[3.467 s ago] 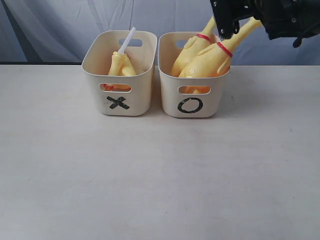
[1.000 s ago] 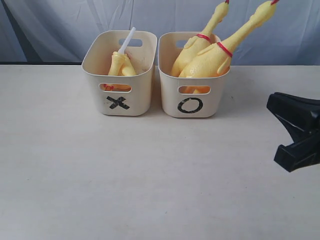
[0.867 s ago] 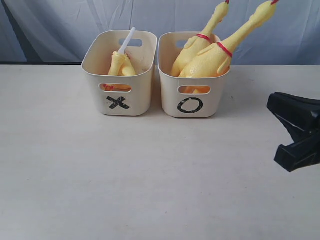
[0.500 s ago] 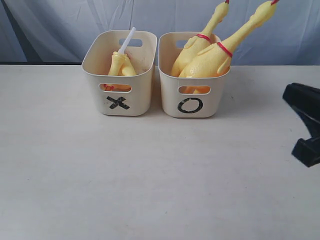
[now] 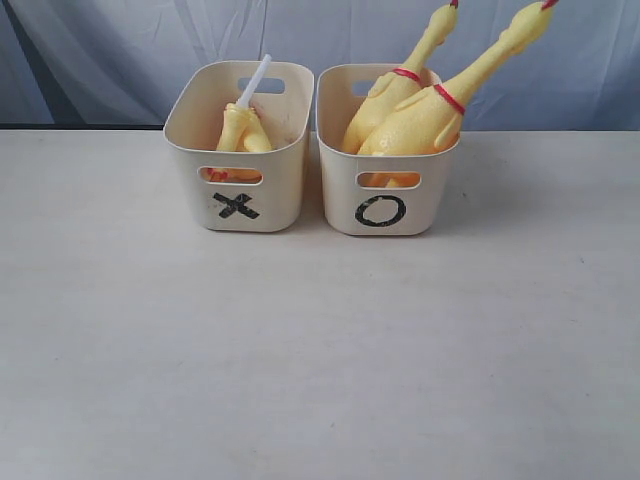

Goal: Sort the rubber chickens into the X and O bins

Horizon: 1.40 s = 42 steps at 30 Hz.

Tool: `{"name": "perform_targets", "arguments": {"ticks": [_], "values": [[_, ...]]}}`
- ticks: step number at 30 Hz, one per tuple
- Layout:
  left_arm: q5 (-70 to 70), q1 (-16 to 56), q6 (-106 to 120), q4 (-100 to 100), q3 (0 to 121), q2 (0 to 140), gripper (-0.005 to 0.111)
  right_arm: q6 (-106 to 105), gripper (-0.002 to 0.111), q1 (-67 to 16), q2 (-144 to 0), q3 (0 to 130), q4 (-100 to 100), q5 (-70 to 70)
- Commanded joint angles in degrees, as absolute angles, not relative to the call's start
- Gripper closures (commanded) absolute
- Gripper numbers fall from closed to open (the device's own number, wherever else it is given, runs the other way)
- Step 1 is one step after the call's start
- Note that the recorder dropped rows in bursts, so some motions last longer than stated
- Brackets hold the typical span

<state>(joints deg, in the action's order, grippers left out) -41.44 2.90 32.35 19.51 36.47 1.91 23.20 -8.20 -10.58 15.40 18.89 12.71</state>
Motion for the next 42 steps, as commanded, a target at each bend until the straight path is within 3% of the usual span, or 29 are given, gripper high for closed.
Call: {"name": "perform_targets", "arguments": {"ticks": [1, 5, 29, 42], "values": [[-40.9, 0.4, 32.1, 19.3, 36.2, 0.0, 0.107, 23.2, 0.109, -4.6, -1.7, 15.2, 18.6, 13.1], [-41.1, -2.2, 32.1, 19.4, 36.2, 0.0, 0.107, 23.2, 0.109, -3.4, 0.0, 15.2, 18.6, 14.3], [-40.1, -2.1, 32.1, 19.4, 36.0, 0.0, 0.107, 23.2, 0.109, -3.4, 0.0, 15.2, 18.6, 12.9], [-7.9, -2.1, 32.1, 5.6, 23.8, 0.0, 0.107, 23.2, 0.109, -3.4, 0.0, 9.8, 18.5, 16.2]]}}
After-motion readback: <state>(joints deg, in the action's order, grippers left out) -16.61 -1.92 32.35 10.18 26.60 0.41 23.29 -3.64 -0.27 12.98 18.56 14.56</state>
